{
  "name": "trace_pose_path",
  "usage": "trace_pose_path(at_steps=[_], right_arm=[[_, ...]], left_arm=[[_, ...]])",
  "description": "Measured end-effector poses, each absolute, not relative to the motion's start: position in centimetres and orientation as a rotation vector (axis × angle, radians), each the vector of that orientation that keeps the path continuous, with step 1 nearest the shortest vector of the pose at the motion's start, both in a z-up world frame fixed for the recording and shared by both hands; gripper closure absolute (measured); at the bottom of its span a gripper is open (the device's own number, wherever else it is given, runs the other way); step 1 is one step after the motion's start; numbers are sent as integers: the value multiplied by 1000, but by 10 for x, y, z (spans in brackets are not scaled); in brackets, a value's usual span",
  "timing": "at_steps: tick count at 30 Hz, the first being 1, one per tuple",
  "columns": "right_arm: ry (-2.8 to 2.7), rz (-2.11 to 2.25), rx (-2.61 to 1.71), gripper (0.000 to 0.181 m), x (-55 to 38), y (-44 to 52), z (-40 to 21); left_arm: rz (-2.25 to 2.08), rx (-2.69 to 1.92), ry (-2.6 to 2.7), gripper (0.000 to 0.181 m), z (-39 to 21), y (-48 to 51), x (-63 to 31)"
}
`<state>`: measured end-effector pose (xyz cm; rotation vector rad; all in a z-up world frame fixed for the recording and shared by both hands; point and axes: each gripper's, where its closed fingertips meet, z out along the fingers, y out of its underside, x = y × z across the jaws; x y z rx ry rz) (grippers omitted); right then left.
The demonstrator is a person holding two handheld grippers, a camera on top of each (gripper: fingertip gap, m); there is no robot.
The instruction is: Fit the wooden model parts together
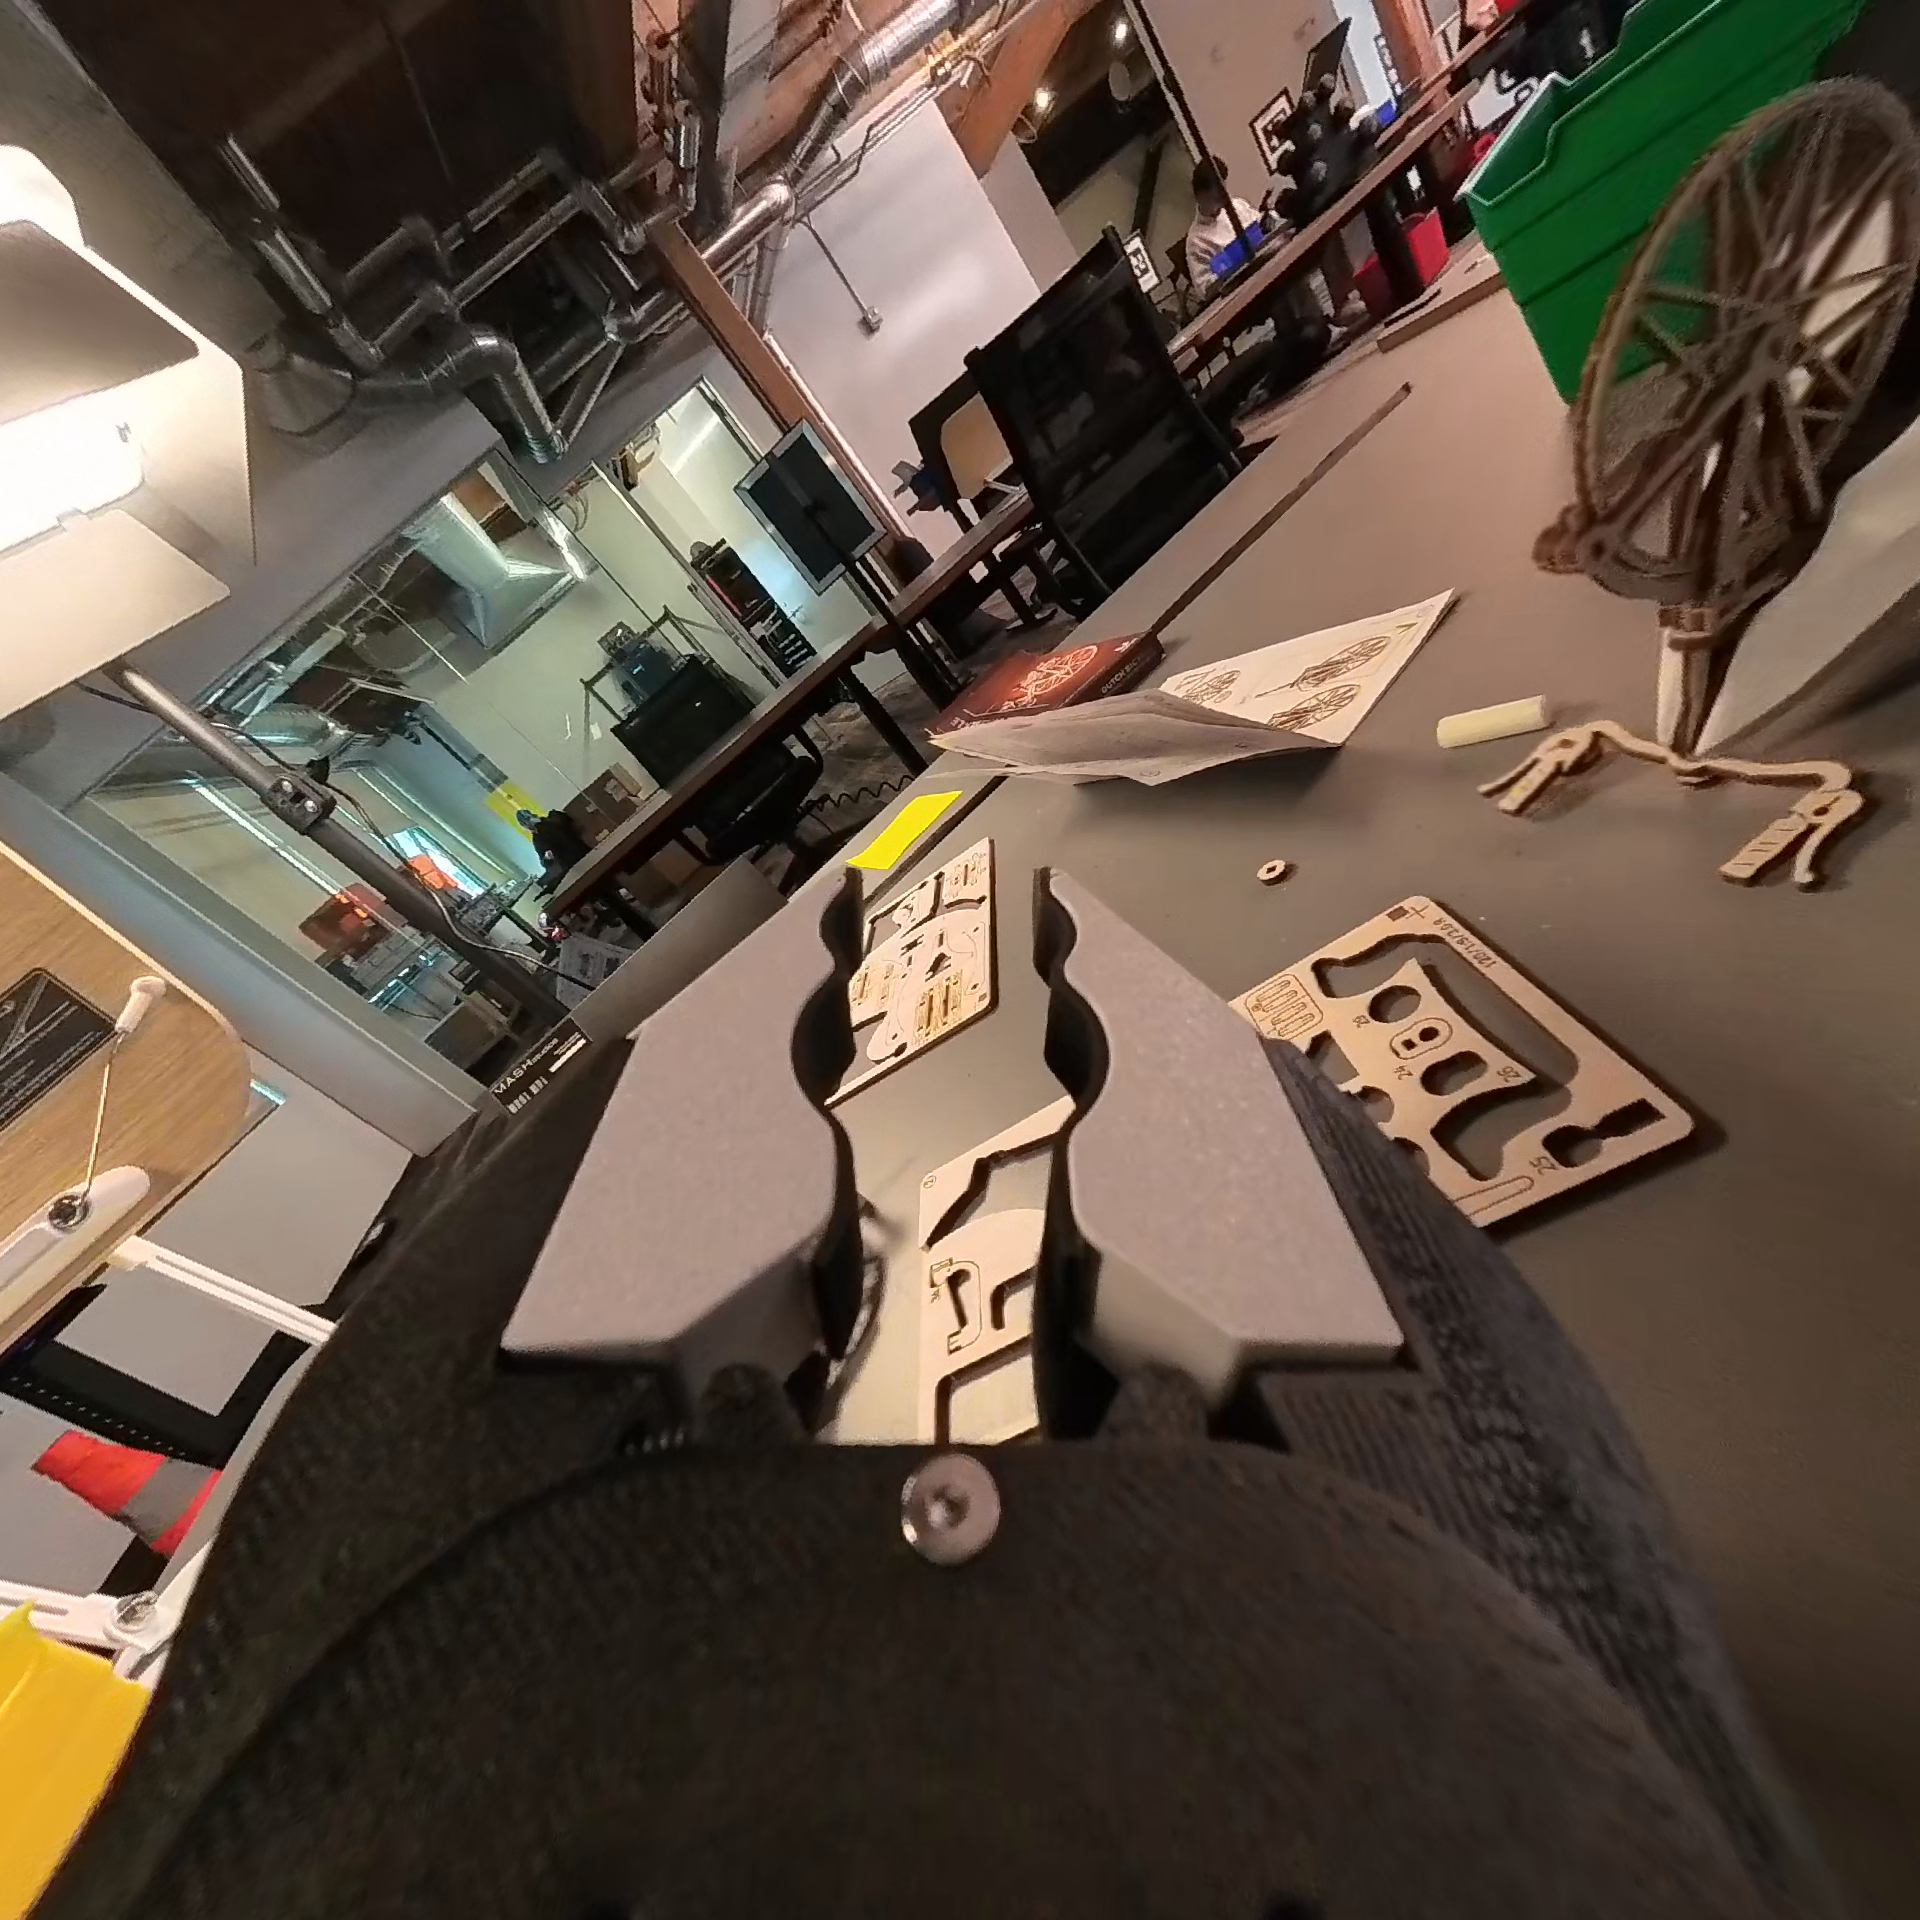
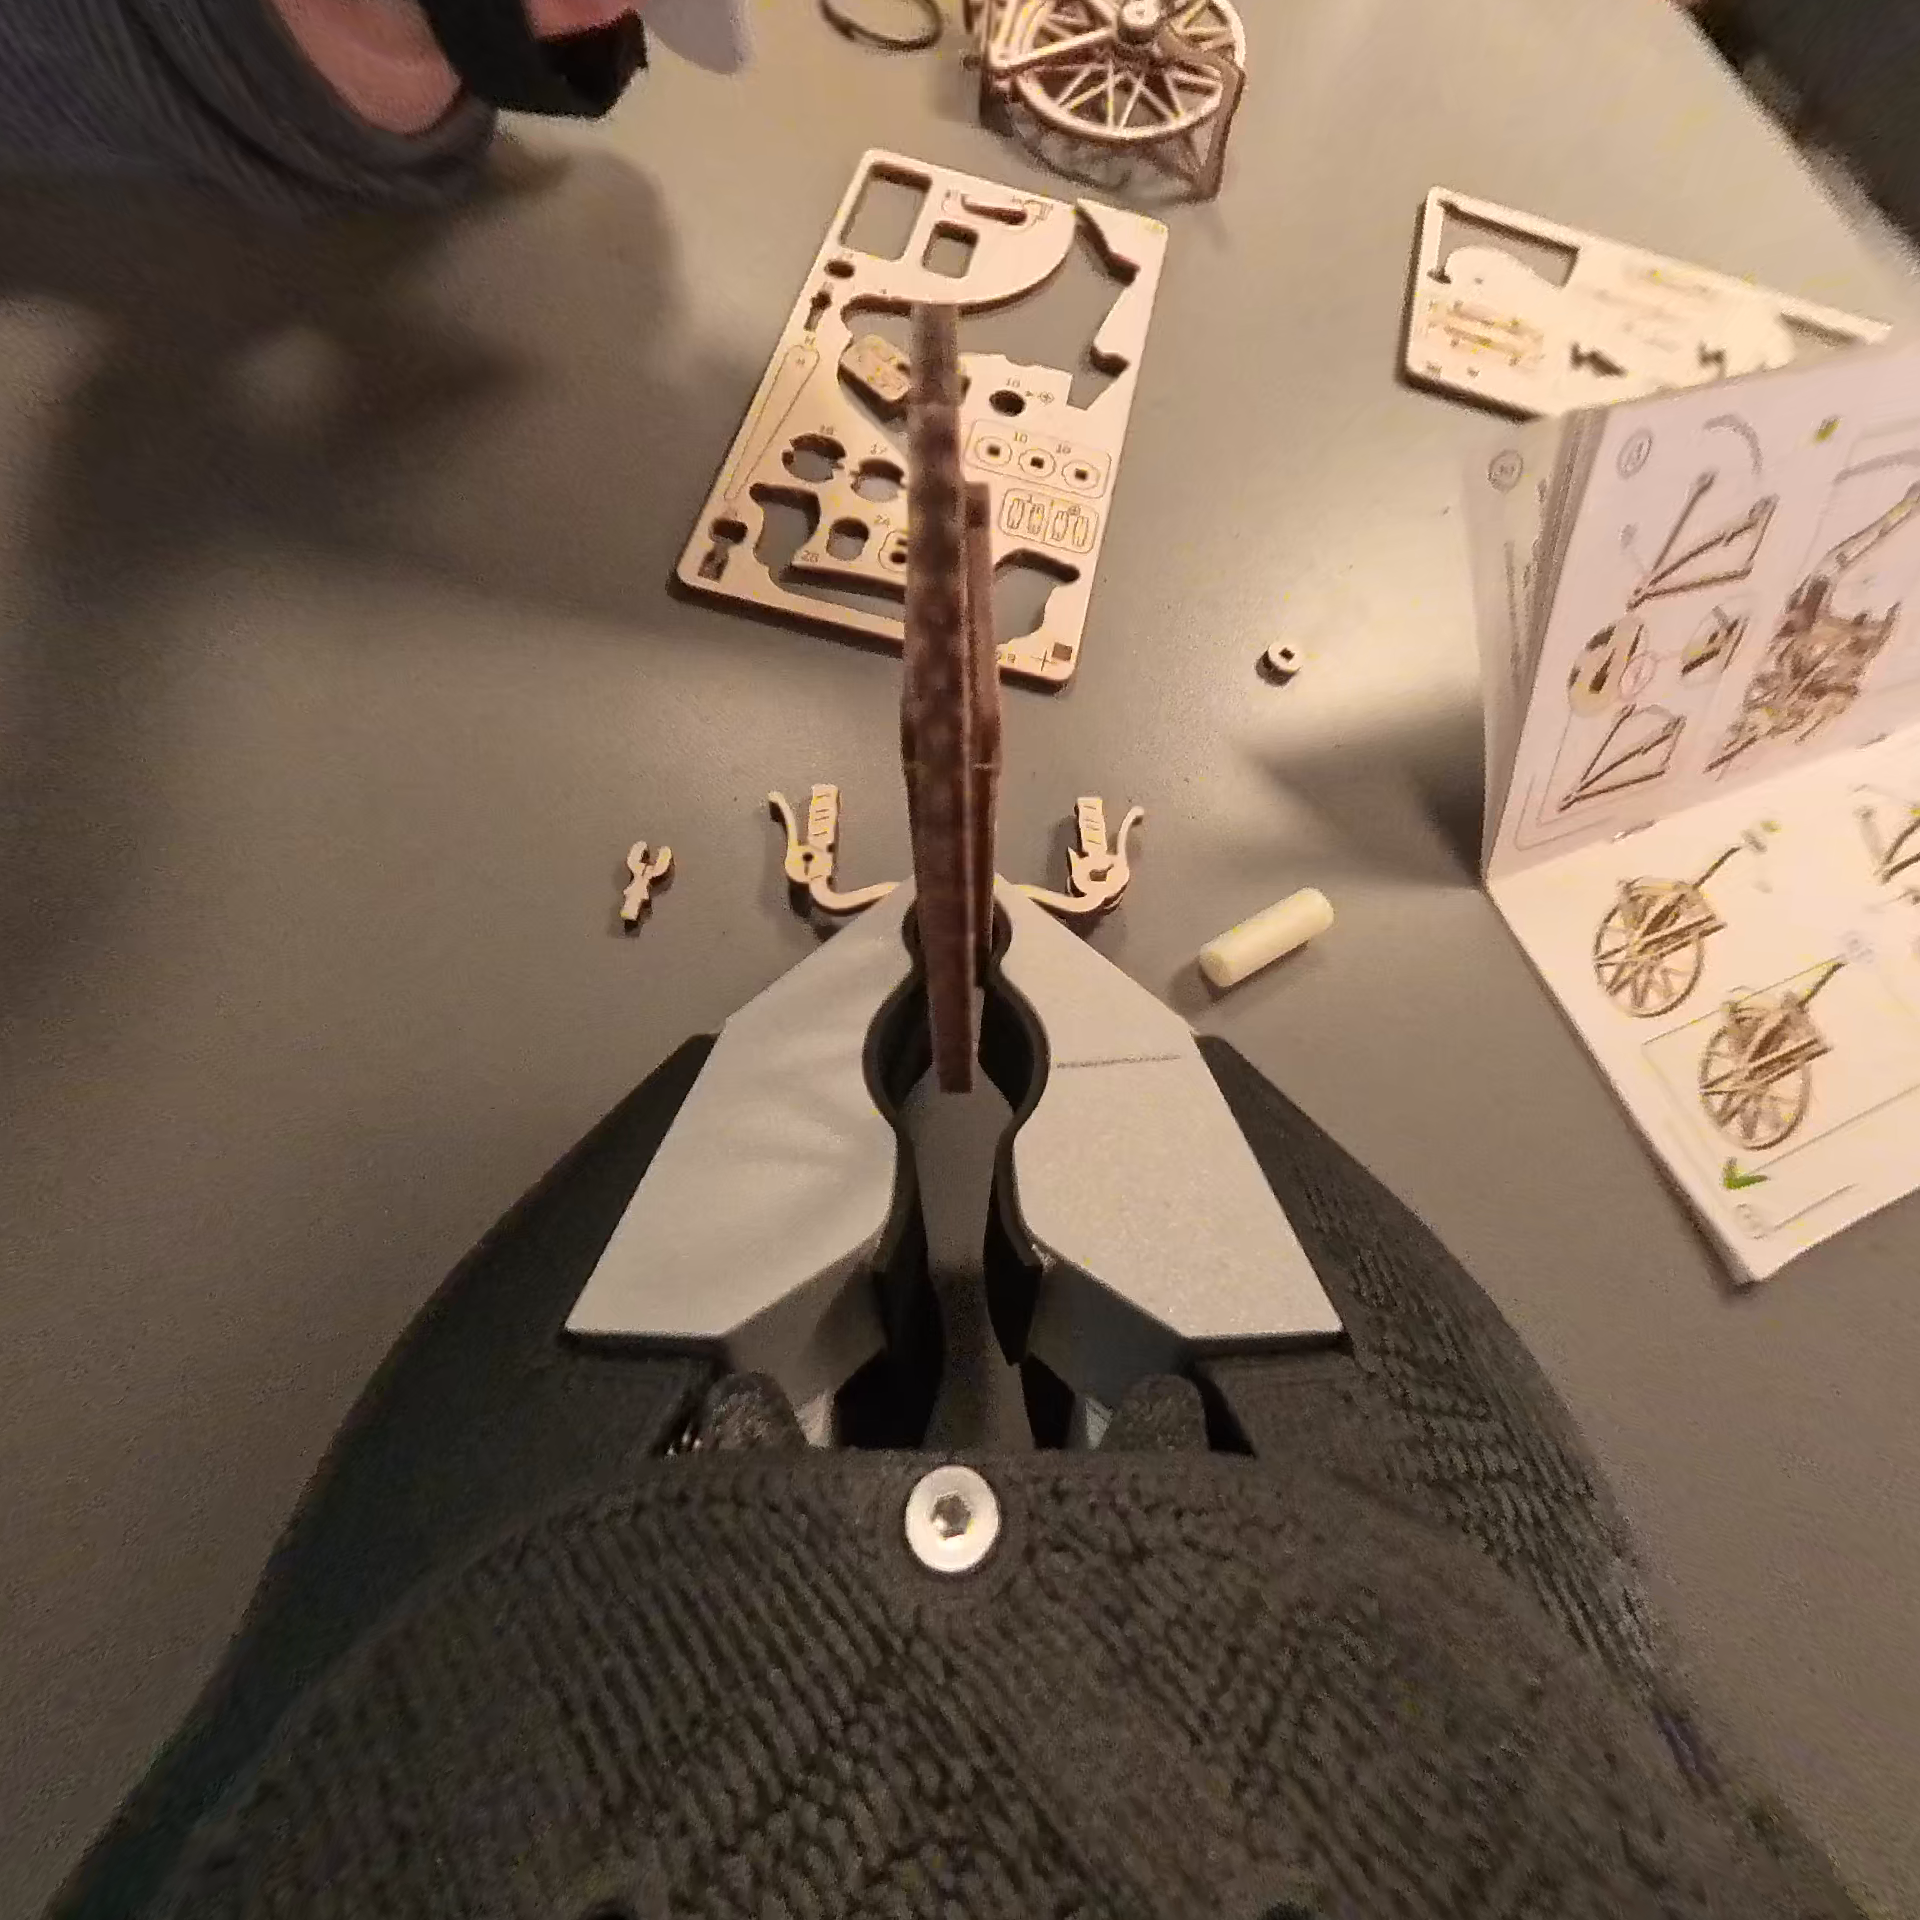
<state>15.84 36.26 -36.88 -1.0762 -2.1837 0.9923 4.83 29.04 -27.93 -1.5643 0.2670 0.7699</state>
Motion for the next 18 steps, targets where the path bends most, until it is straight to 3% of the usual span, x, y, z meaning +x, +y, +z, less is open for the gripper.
trace_pose_path(at_steps=[4, 18], right_arm=[[-2202, 1168, -1241, 180, 158, 364, -368], [-2196, 1366, -1126, 181, 159, 366, -350]], left_arm=[[771, -1569, 255, 149, -280, 290, 46], [745, -1578, 250, 150, -281, 290, 45]])
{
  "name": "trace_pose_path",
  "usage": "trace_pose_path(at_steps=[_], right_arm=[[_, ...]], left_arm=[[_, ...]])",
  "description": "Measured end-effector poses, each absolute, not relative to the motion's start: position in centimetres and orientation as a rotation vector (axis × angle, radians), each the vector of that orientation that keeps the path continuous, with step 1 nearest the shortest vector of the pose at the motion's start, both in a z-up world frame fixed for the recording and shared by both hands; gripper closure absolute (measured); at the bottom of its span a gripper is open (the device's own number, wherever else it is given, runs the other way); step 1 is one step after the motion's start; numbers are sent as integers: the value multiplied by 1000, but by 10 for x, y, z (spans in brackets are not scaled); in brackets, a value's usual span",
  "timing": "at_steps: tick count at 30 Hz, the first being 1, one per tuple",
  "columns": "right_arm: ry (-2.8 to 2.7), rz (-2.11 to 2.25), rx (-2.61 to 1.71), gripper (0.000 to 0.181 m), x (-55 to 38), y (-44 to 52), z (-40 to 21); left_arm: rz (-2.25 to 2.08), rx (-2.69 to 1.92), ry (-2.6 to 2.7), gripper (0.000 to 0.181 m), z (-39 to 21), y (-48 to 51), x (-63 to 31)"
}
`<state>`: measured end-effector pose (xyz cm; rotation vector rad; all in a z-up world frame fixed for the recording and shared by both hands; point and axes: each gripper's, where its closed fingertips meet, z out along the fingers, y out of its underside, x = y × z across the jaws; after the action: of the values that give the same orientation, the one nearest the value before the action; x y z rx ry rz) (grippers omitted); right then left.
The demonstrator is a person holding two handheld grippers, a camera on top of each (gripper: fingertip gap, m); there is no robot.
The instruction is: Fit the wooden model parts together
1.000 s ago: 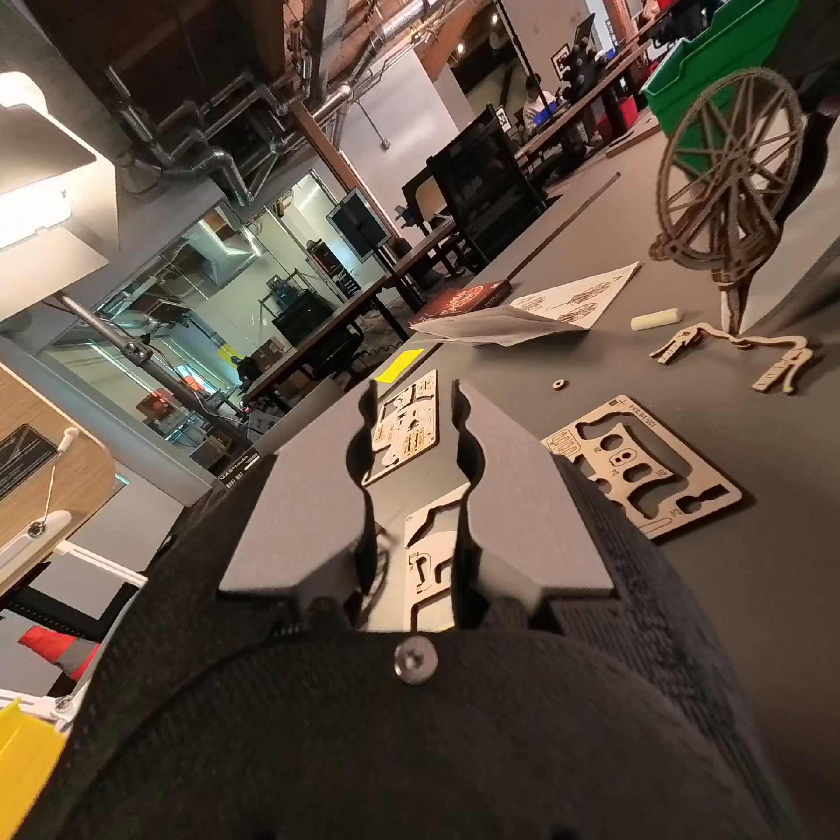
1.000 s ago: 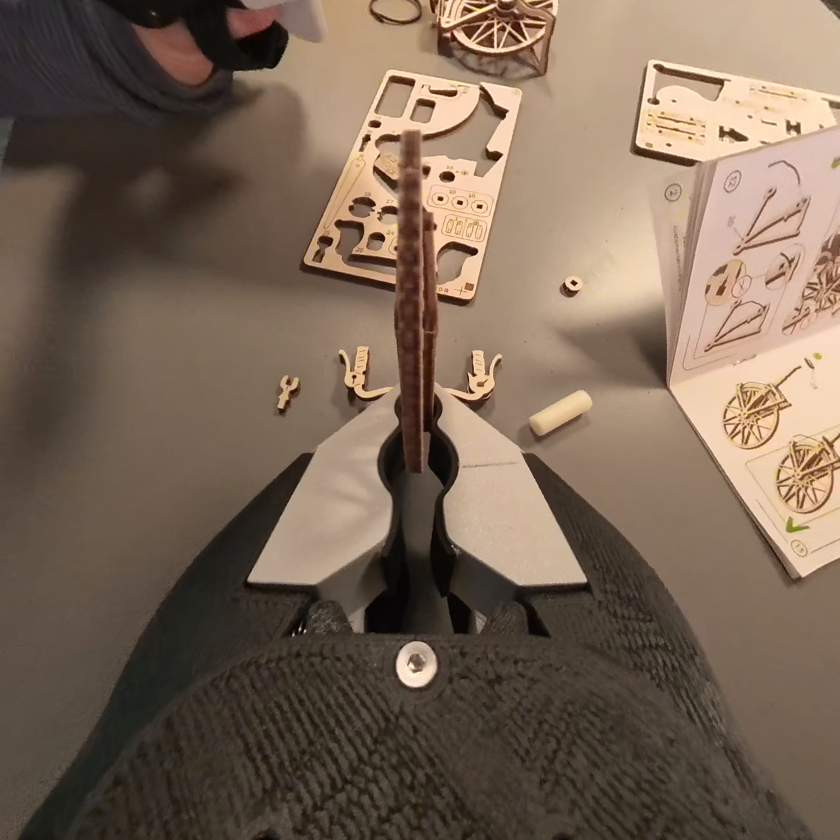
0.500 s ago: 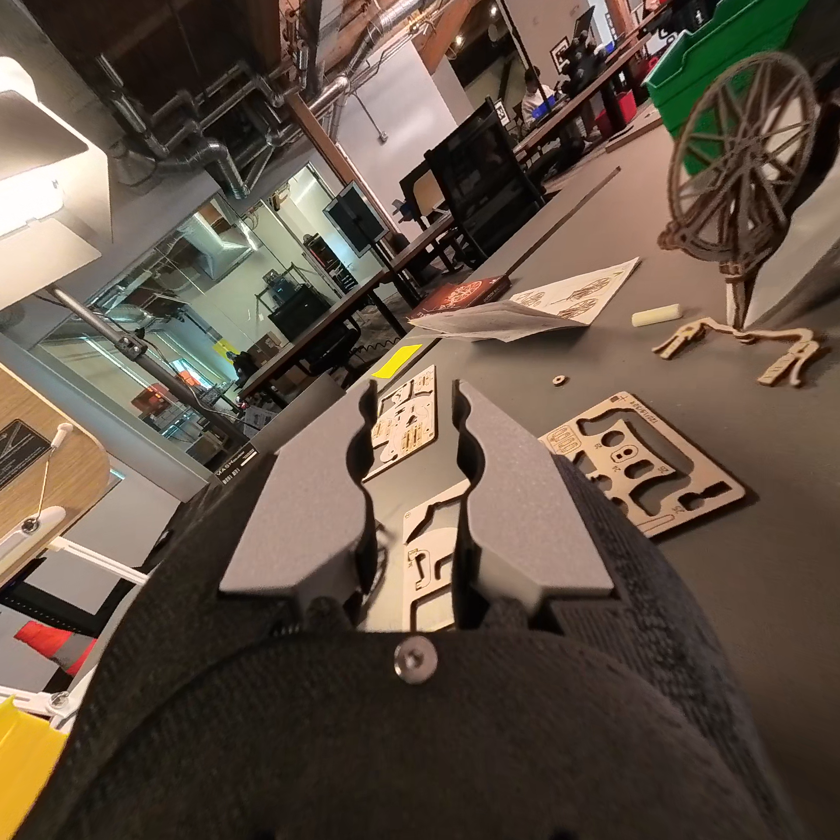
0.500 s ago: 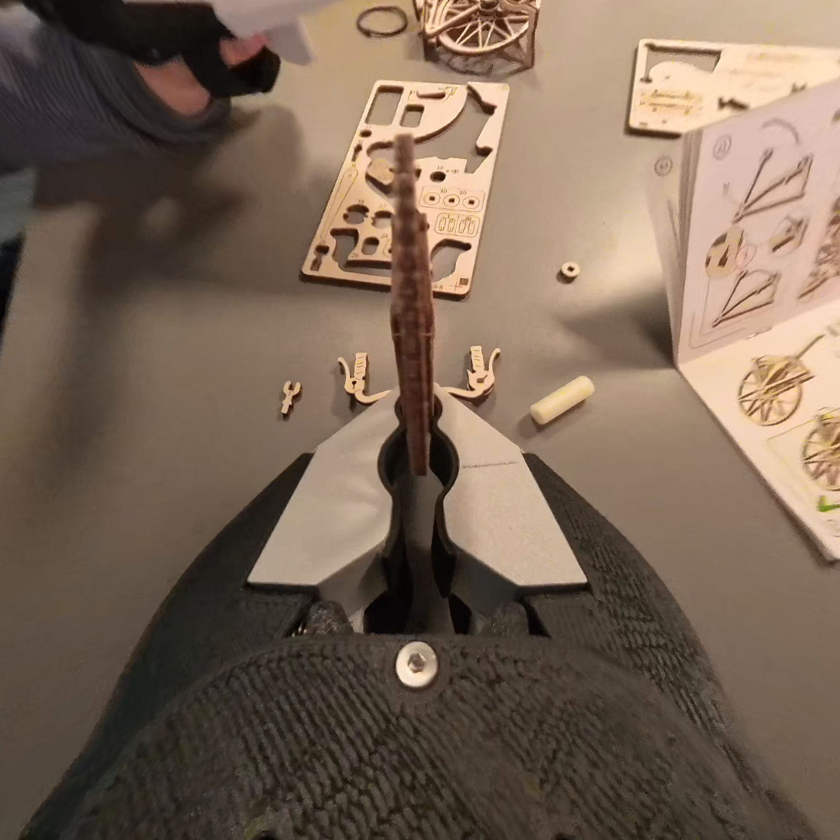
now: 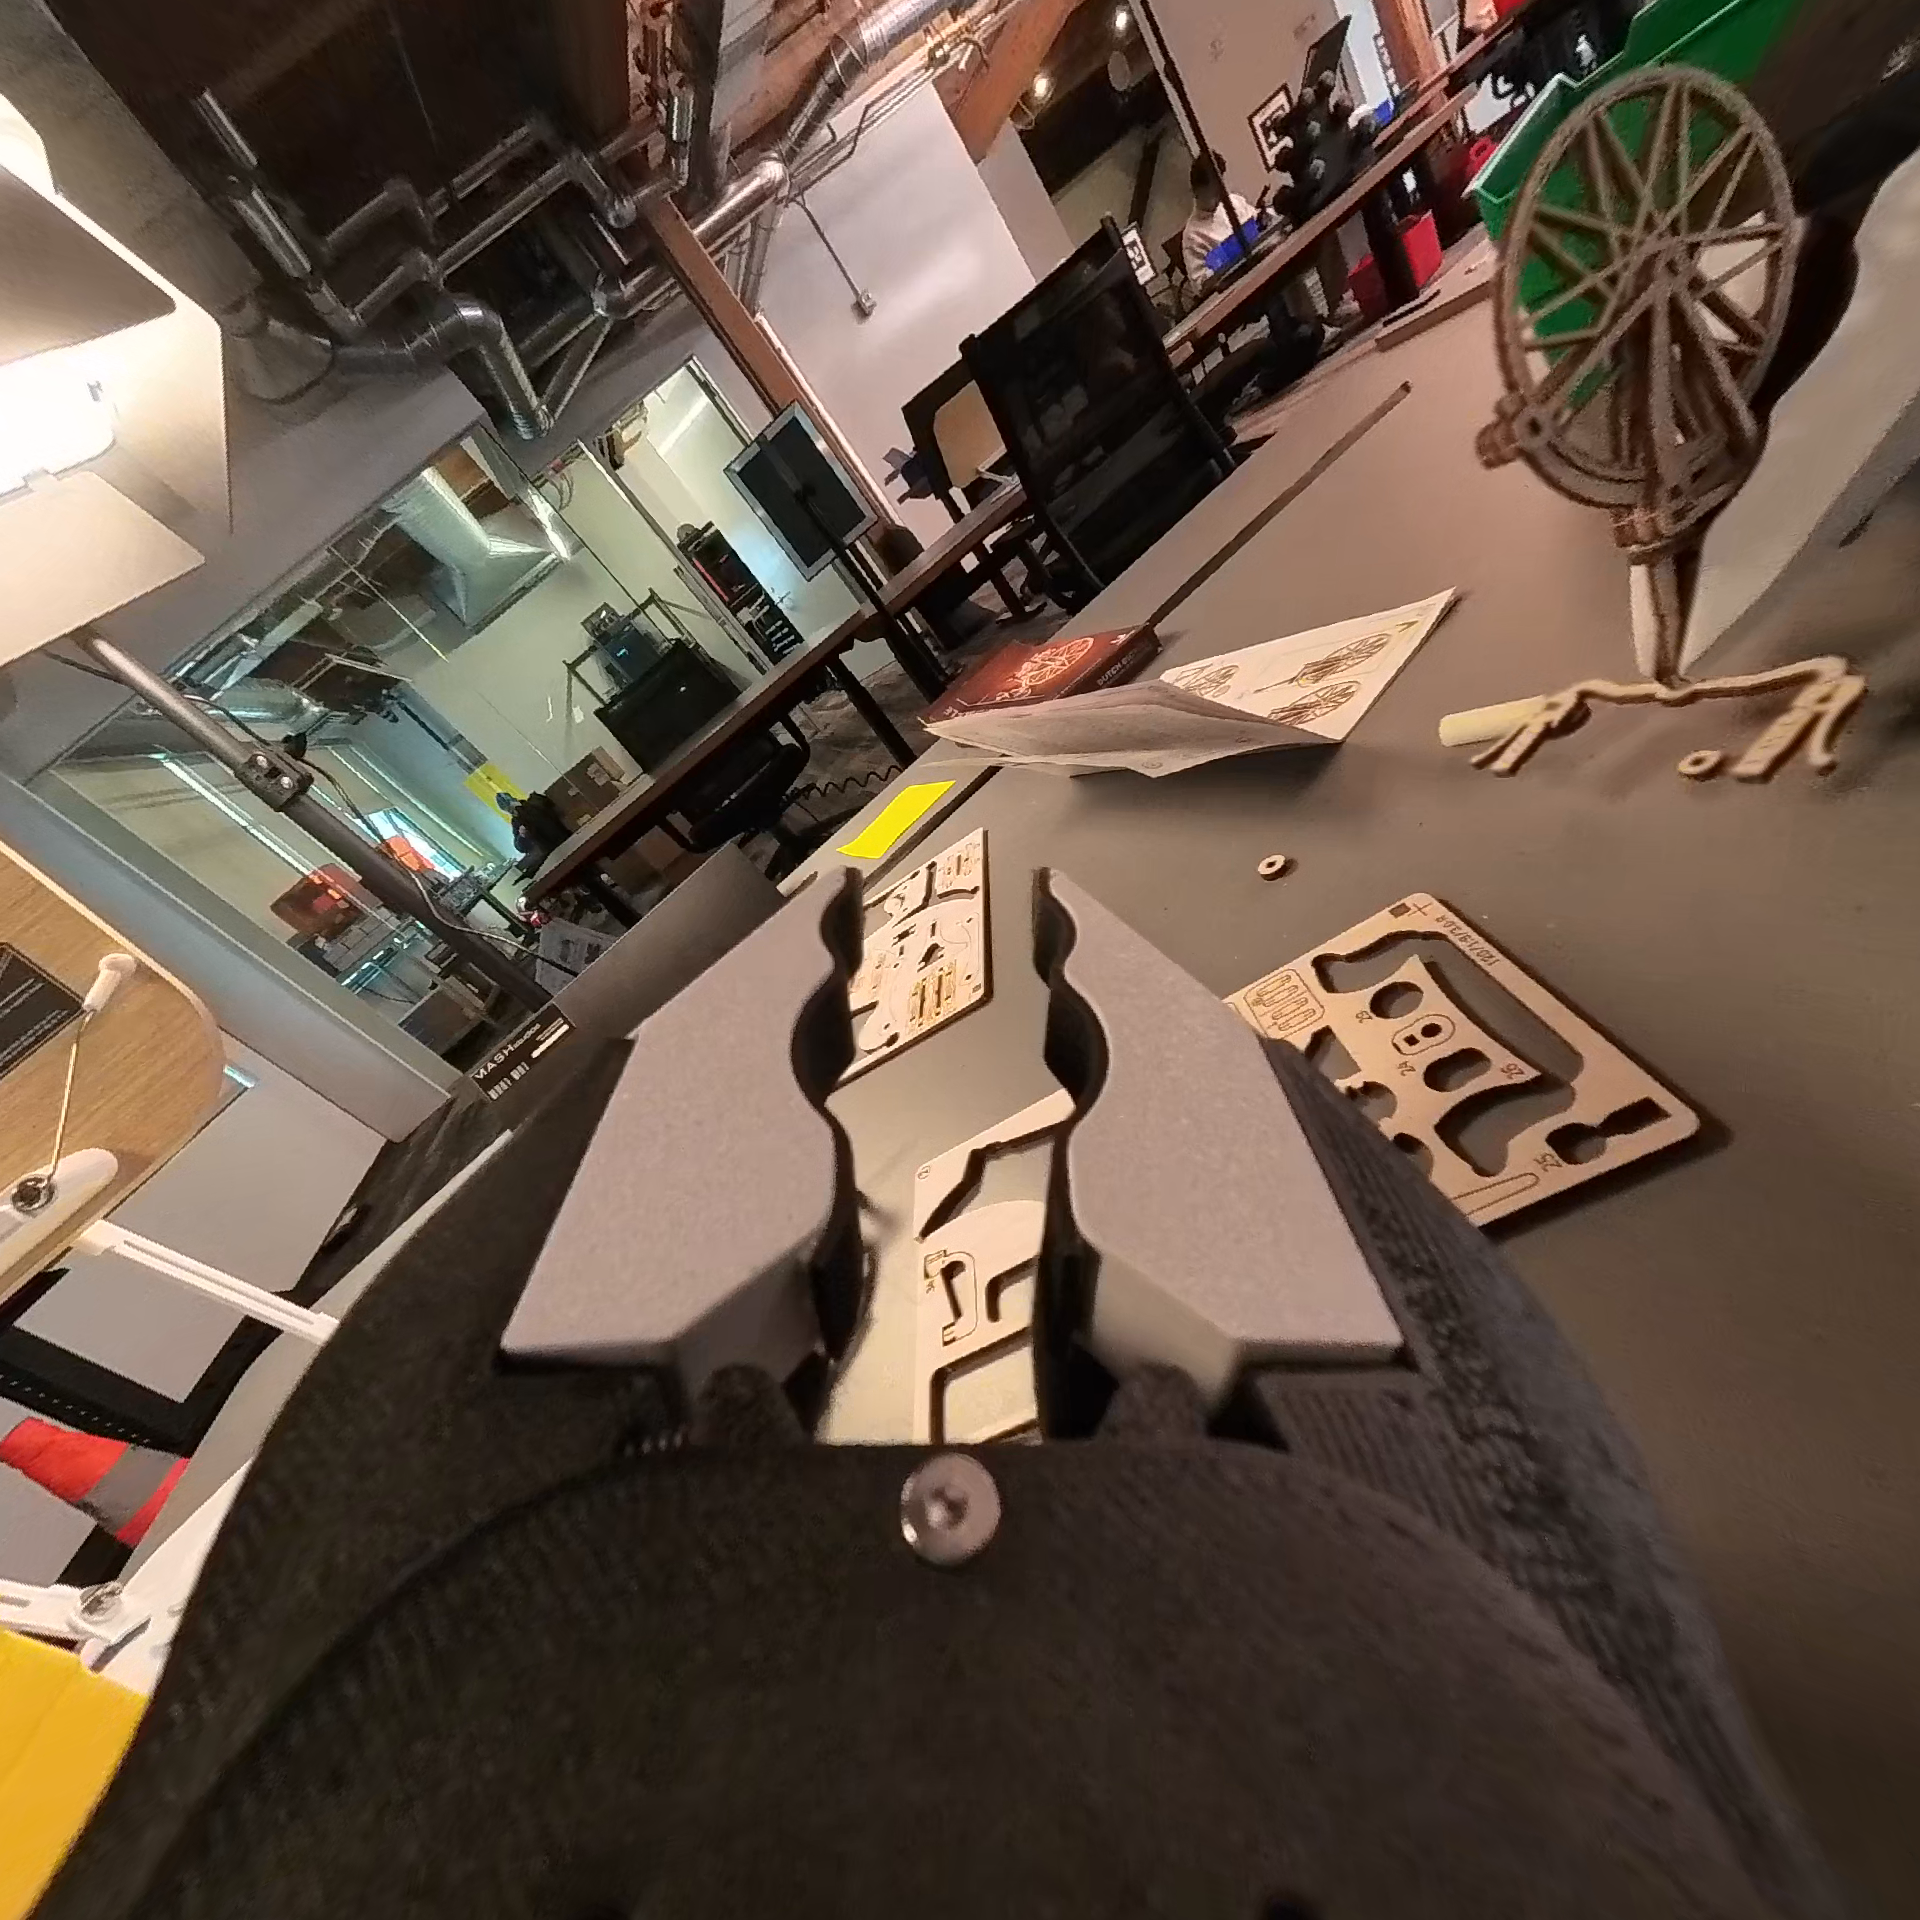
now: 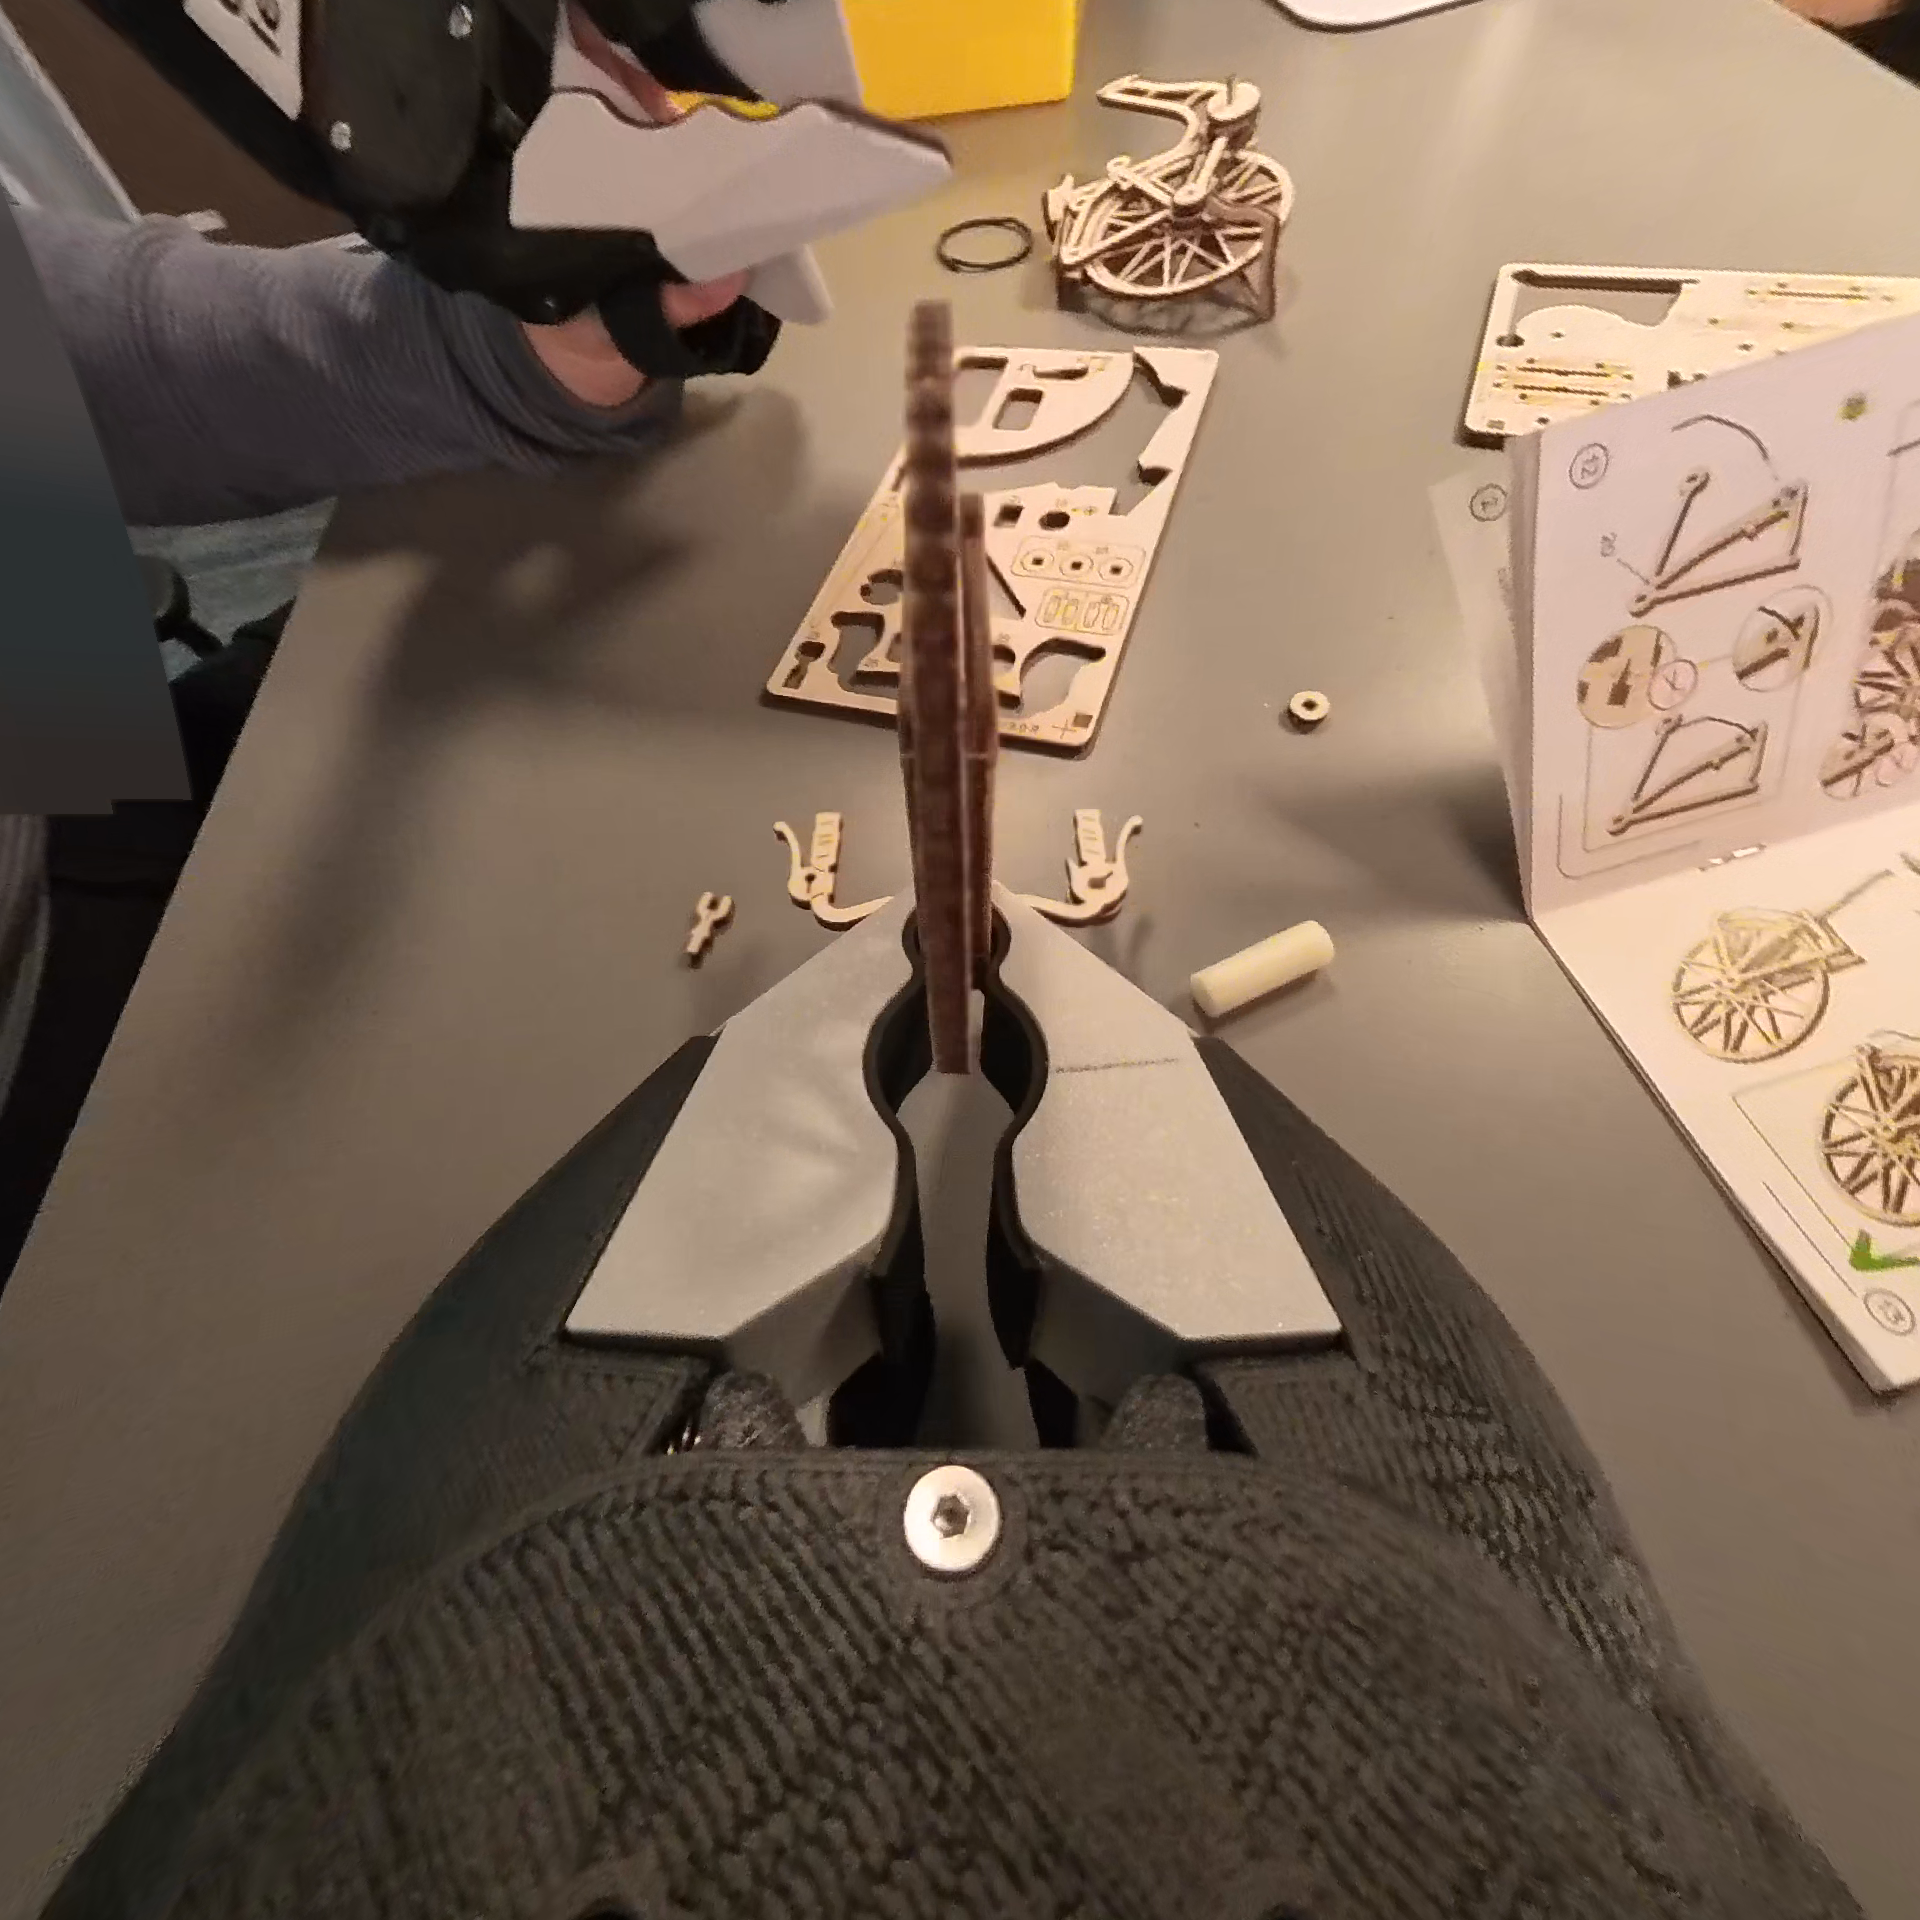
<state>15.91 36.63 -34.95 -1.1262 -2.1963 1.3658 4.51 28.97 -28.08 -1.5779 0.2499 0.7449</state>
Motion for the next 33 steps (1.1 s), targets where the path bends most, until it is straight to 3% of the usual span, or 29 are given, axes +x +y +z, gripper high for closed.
trace_pose_path(at_steps=[33], right_arm=[[-2273, 1384, -1293, 181, 154, 368, -364]], left_arm=[[333, -1519, 494, 150, -284, 300, 59]])
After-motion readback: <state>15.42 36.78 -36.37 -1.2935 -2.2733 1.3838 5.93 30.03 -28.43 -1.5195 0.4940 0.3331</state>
